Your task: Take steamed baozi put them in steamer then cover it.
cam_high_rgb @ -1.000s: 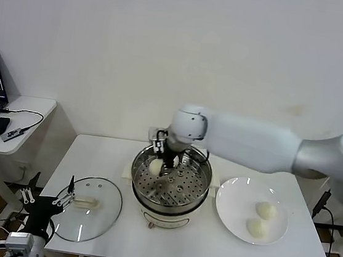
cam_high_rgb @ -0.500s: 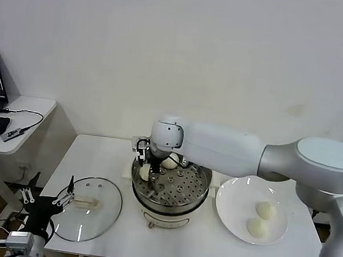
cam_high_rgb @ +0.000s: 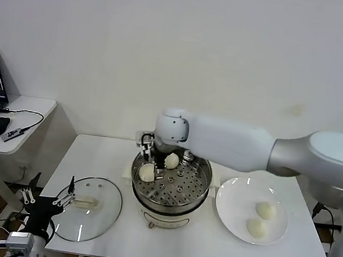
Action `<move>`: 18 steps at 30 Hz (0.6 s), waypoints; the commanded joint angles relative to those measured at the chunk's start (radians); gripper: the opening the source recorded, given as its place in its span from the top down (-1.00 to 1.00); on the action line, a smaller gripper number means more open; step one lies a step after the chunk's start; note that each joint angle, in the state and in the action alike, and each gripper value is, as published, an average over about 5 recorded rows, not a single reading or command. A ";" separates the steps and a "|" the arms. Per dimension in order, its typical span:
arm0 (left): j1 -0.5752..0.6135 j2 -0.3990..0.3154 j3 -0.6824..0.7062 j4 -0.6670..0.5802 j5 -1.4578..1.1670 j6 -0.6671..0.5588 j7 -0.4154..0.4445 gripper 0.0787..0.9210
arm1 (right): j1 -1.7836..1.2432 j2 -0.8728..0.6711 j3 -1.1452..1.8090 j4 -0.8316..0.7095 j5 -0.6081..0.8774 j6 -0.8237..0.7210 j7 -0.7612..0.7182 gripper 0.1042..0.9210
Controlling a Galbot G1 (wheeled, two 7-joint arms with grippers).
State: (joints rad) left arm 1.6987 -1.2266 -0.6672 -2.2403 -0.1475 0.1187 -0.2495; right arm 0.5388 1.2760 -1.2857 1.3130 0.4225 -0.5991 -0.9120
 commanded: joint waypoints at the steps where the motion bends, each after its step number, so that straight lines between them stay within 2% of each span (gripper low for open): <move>1: 0.003 0.003 0.001 -0.004 0.000 0.000 0.001 -0.77 | 0.170 -0.254 -0.017 0.142 -0.017 0.185 -0.153 -0.76; 9: 0.002 0.004 0.027 -0.009 0.007 0.000 0.000 -0.77 | 0.211 -0.605 -0.050 0.362 -0.060 0.230 -0.198 -0.76; 13: 0.003 0.001 0.039 -0.011 0.014 0.000 0.000 -0.77 | 0.183 -0.769 -0.039 0.420 -0.123 0.259 -0.221 -0.76; 18: 0.007 -0.001 0.051 -0.013 0.022 -0.001 0.000 -0.77 | 0.111 -0.901 -0.033 0.454 -0.239 0.298 -0.231 -0.76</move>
State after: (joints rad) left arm 1.7045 -1.2285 -0.6267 -2.2530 -0.1280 0.1179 -0.2495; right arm 0.6784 0.7184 -1.3146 1.6302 0.3196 -0.3801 -1.0944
